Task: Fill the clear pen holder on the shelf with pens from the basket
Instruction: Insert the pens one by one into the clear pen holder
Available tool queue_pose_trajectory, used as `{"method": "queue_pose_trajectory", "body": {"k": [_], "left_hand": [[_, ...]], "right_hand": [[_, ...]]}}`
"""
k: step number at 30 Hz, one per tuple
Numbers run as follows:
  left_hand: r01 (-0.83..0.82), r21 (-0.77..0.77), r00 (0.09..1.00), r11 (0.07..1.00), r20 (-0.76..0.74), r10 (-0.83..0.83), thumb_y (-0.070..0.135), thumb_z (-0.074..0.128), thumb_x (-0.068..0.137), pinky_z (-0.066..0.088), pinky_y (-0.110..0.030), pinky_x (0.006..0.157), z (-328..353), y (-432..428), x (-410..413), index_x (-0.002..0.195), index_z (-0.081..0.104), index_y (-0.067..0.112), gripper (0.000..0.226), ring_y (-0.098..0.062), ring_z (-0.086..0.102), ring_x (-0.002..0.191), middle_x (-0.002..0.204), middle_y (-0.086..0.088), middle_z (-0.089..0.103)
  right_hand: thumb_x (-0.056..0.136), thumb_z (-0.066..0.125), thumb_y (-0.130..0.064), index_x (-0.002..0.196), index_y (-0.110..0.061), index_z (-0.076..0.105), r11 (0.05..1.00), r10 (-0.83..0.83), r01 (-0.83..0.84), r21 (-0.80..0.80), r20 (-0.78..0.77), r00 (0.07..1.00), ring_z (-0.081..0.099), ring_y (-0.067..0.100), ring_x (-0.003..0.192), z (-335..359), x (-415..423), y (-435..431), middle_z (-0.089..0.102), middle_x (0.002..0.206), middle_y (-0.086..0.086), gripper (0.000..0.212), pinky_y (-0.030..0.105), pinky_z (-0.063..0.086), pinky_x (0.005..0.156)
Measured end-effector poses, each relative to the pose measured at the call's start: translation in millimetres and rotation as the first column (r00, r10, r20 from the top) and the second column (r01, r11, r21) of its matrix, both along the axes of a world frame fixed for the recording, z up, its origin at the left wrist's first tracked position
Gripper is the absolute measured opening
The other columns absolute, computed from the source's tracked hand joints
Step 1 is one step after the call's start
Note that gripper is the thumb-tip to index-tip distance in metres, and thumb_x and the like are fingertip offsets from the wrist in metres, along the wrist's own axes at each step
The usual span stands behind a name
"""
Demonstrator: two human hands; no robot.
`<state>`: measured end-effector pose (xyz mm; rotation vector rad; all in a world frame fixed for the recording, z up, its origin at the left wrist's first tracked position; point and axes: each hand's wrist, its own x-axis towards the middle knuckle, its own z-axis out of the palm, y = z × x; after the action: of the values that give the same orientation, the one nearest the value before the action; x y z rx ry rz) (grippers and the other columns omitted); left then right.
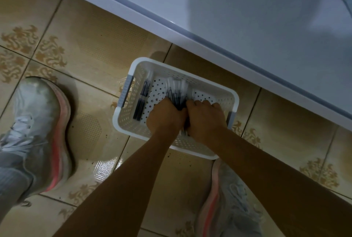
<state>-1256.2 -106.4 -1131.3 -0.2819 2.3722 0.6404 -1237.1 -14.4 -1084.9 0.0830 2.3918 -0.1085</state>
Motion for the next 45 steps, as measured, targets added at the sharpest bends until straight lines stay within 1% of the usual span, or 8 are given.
{"method": "queue_pose_trajectory", "body": {"k": [5,14,21,25,27,31,38,45], "left_hand": [[0.021,0.085,1.0,0.996,-0.018,-0.019,0.052,0.056,0.084,0.055,-0.034,0.066,-4,-6,-1,0.088,0.061,0.02,0.032,-0.018,0.064,0.069,0.076,0.001,0.064],[0.113,0.184,0.993,0.976,0.004,-0.116,0.054,0.059,0.085,0.055,-0.034,0.067,10,-18,-6,0.091,0.061,0.017,0.038,-0.019,0.063,0.07,0.078,-0.001,0.064],[0.028,0.211,0.998,0.977,0.05,-0.04,0.038,0.06,0.089,0.049,-0.03,0.066,16,-23,-12,0.093,0.059,0.013,0.025,-0.018,0.061,0.076,0.081,0.001,0.061],[-0.136,0.382,0.984,0.914,0.157,0.081,0.035,0.06,0.08,0.058,-0.044,0.075,27,-25,-13,0.103,0.063,0.01,0.034,-0.025,0.069,0.081,0.09,-0.008,0.07],[-0.186,0.441,0.974,0.878,0.202,0.105,0.027,0.062,0.085,0.059,-0.039,0.069,40,-27,-15,0.107,0.06,0.005,0.03,-0.024,0.068,0.075,0.091,-0.014,0.069],[-0.243,0.599,0.963,0.763,0.244,0.115,0.016,0.057,0.095,0.047,-0.02,0.045,84,-37,-15,0.099,0.059,-0.002,0.018,-0.008,0.057,0.046,0.072,-0.01,0.062],[-0.22,0.713,0.972,0.666,0.22,0.085,0.011,0.055,0.094,0.046,-0.019,0.047,178,-55,-7,0.081,0.061,0.005,0.015,-0.008,0.054,0.046,0.065,-0.006,0.059],[-0.021,0.786,0.995,0.618,-0.041,0.087,0.016,0.056,0.094,0.036,-0.019,0.042,333,-67,-8,0.071,0.052,0.013,0.024,-0.012,0.043,0.043,0.051,0.0,0.046]], "right_hand": [[0.085,0.059,-0.032,0.127,-0.015,0.042,0.999,-0.033,0.033,0.002,-0.027,0.999,0.051,0.028,0.113,-4,-2,0,0.057,0.121,0.009,0.048,0.04,0.033,0.1],[0.086,0.06,-0.027,0.124,-0.014,0.046,0.998,-0.031,0.033,0.048,-0.047,0.998,0.05,0.026,0.114,6,-2,-1,0.058,0.119,0.009,0.043,0.038,0.033,0.098],[0.088,0.058,-0.031,0.127,-0.013,0.045,0.998,-0.005,0.006,0.069,-0.021,1.0,0.05,0.027,0.114,14,-5,-3,0.057,0.12,0.009,0.045,0.038,0.032,0.098],[0.089,0.057,-0.033,0.128,-0.013,0.043,0.997,-0.014,0.016,0.075,-0.022,1.0,0.051,0.028,0.114,28,-8,-3,0.057,0.121,0.01,0.047,0.039,0.033,0.098],[0.088,0.056,-0.03,0.129,-0.013,0.041,0.997,-0.008,0.011,0.079,-0.037,0.999,0.051,0.028,0.113,39,-10,-3,0.057,0.12,0.01,0.047,0.04,0.033,0.097],[0.088,0.056,-0.029,0.127,-0.014,0.041,0.999,-0.006,0.011,0.052,-0.102,0.995,0.053,0.027,0.108,73,-12,-4,0.058,0.118,0.008,0.044,0.039,0.035,0.094],[0.09,0.054,-0.03,0.129,-0.019,0.042,0.996,0.076,-0.062,0.06,-0.278,0.957,0.054,0.023,0.108,160,-6,-10,0.059,0.118,0.004,0.042,0.036,0.035,0.093],[0.094,0.047,-0.034,0.127,-0.02,0.043,0.998,0.06,-0.07,0.005,-0.575,0.816,0.057,0.025,0.101,318,-1,-18,0.059,0.115,0.004,0.036,0.036,0.035,0.086]]}}
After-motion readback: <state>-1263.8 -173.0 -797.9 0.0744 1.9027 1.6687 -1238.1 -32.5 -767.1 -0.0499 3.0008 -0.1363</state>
